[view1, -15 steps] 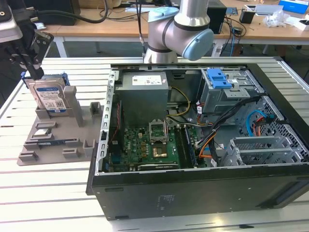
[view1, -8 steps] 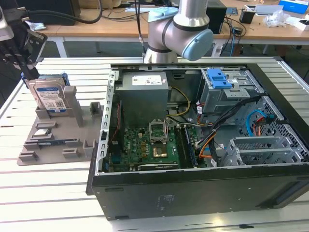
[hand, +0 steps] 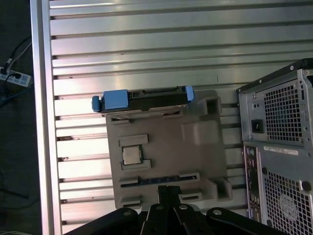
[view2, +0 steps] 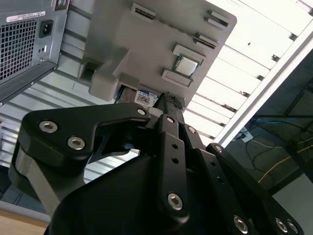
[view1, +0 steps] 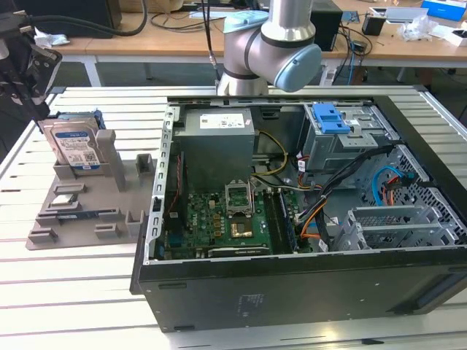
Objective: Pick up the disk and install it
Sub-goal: 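Reach for the disk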
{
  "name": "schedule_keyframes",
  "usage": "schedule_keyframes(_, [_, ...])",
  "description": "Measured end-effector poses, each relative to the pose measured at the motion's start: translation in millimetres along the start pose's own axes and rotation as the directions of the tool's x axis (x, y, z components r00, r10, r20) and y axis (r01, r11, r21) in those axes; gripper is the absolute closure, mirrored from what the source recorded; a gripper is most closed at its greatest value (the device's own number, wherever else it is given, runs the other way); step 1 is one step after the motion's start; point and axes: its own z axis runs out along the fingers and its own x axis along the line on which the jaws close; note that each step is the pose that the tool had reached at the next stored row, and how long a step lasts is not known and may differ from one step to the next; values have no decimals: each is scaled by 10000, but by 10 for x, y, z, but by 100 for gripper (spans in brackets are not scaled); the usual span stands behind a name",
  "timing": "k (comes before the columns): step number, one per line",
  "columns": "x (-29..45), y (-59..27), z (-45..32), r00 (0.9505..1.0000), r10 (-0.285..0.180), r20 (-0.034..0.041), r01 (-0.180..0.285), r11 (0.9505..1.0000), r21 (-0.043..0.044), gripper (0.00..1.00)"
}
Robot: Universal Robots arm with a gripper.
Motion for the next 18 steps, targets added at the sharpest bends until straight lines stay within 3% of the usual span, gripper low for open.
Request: schedule_keyframes(18, [198,-15,-4,10000,0,0,0,10000,0,89])
